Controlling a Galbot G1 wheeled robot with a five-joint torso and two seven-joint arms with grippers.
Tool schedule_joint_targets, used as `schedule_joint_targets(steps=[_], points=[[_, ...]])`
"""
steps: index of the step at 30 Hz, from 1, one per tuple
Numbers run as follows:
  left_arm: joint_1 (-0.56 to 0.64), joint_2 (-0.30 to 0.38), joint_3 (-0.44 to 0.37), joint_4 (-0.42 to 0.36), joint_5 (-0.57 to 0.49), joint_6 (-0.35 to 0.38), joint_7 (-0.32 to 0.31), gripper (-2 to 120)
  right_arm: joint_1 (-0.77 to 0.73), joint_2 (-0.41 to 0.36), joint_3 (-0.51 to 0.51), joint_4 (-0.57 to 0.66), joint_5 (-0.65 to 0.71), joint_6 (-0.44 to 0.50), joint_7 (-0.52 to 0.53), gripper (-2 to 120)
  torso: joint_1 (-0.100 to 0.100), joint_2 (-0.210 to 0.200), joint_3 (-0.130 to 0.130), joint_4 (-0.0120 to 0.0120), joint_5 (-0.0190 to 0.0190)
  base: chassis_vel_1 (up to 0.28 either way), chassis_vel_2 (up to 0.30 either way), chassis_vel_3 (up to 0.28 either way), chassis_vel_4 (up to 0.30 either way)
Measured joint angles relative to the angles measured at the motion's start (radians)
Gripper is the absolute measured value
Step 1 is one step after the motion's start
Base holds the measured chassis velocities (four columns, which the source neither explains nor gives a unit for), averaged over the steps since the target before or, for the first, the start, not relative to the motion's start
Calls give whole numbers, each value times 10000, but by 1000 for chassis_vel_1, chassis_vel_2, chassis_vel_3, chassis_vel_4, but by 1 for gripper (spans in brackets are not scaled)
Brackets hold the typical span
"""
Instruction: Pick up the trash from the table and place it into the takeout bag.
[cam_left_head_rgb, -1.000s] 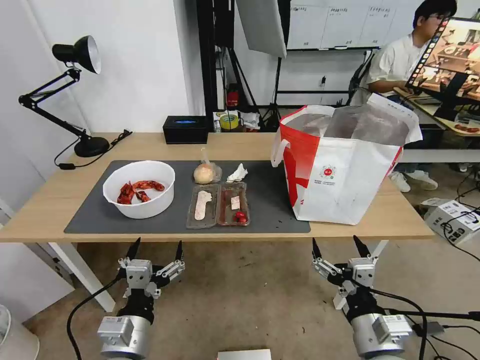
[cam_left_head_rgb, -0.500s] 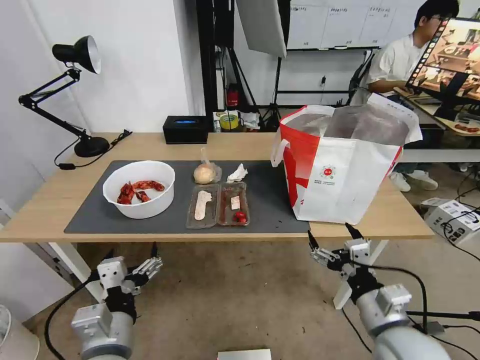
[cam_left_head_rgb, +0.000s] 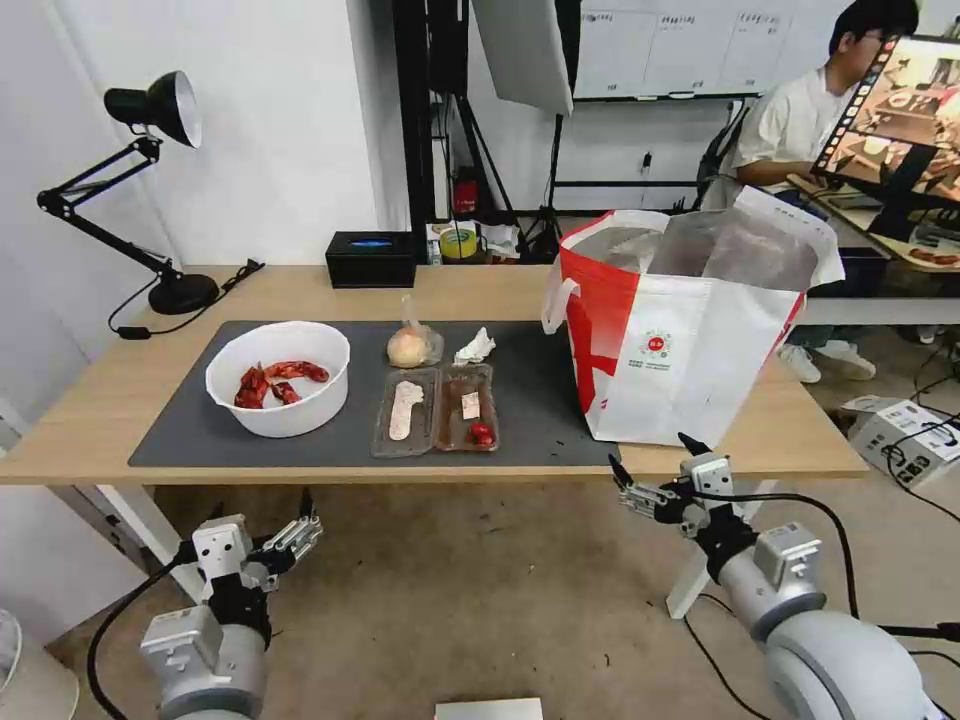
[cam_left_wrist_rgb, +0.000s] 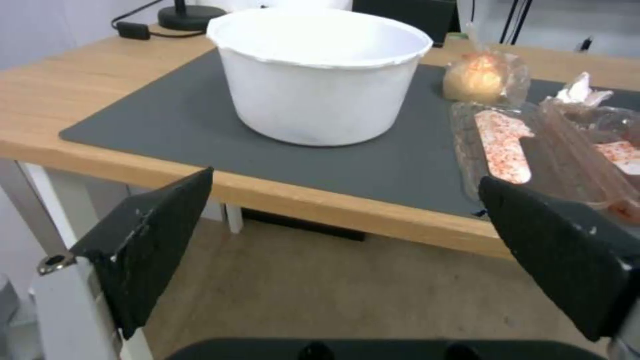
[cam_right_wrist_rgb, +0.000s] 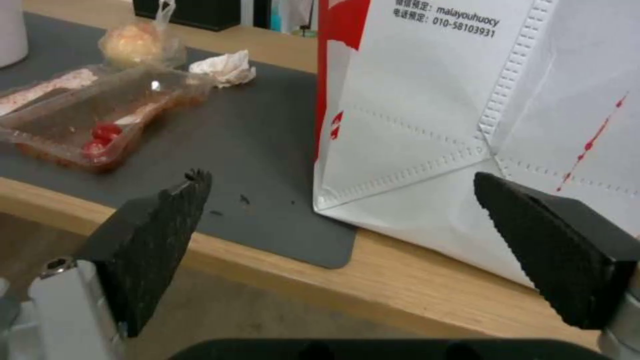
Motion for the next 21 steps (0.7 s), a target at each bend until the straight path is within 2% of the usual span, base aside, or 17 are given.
schedule_joint_targets(steps=[7, 11, 14, 15, 18, 19, 21], points=[[-5, -30, 31, -101, -332, -148, 21, 100, -43, 72, -40, -3, -22, 3, -14, 100, 0, 0, 0, 0, -1, 0, 0, 0, 0], [-64, -36, 127, -141, -1073, -281, 5, 100, -74, 141, -86, -3, -62, 10, -17, 100, 0, 0, 0, 1, 0, 0, 0, 0, 0], [-204, -99, 402, -187, -2461, -372, -217, 100, -116, 203, -130, -3, -87, 22, -23, 100, 0, 0, -1, 0, 0, 0, 0, 0, 0], [-204, -99, 402, -187, -2461, -372, -217, 100, -116, 203, -130, -3, -87, 22, -23, 100, 0, 0, -1, 0, 0, 0, 0, 0, 0], [-551, -146, 727, -193, -3986, -524, -696, 100, -111, 234, -224, -22, -103, 34, -23, 100, 0, 1, -1, 0, -1, 0, 0, 0, 0], [-551, -146, 727, -193, -3986, -524, -696, 100, -111, 234, -224, -22, -103, 34, -23, 100, 0, 1, -1, 0, -1, 0, 0, 0, 0], [-811, -158, 857, -107, -4657, -686, -972, 100, -81, 244, -279, -54, -111, 39, -21, 100, 0, 0, -1, 0, 0, 0, 0, 0, 0]])
